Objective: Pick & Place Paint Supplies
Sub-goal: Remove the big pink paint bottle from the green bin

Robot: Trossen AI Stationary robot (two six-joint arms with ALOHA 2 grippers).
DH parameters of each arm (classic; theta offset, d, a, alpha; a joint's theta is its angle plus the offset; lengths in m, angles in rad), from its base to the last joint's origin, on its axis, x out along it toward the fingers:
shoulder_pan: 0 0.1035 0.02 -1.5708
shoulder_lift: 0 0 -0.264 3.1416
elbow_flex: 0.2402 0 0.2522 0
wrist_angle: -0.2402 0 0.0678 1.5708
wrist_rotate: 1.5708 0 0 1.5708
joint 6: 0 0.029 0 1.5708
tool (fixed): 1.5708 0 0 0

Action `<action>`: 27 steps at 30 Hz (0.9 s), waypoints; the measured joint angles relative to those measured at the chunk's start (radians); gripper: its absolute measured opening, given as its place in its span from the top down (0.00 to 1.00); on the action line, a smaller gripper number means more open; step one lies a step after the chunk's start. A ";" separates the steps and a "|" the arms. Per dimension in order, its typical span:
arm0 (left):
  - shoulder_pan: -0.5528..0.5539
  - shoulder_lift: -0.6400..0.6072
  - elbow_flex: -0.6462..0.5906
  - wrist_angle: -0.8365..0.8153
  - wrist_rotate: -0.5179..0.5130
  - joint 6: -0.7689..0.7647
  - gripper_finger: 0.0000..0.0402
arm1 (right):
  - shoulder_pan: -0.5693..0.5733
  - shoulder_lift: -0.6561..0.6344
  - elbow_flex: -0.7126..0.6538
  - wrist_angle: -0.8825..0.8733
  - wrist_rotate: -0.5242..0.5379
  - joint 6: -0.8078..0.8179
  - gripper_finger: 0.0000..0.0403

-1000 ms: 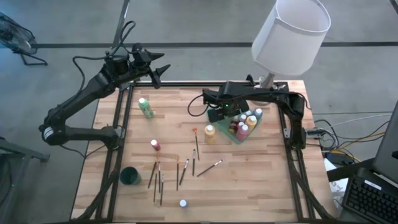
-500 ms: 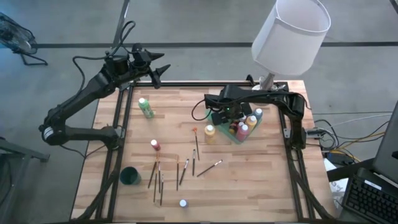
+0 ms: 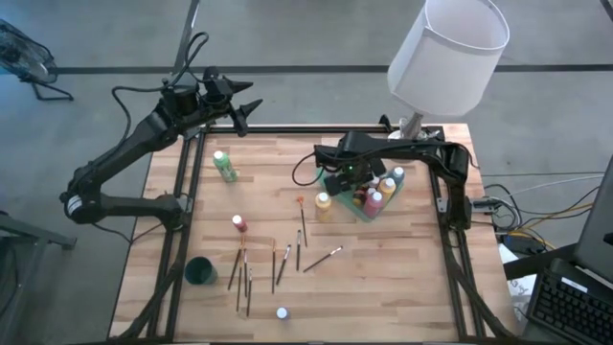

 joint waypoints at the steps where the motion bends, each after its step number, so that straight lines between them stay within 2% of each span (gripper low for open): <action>1: 0.000 0.000 0.000 0.000 0.000 0.000 0.37 | 0.000 -0.005 0.015 -0.004 -0.013 -0.027 0.58; 12: 0.000 0.000 0.000 0.001 0.000 0.042 0.37 | 0.029 -0.141 0.184 -0.188 0.008 -0.341 0.53; 22: 0.000 0.000 0.000 0.024 -0.001 0.042 0.37 | 0.073 -0.277 0.183 -0.224 -0.008 -0.522 0.55; 27: 0.000 0.000 0.000 0.023 -0.001 0.036 0.37 | 0.079 -0.321 0.150 -0.225 -0.054 -0.608 0.56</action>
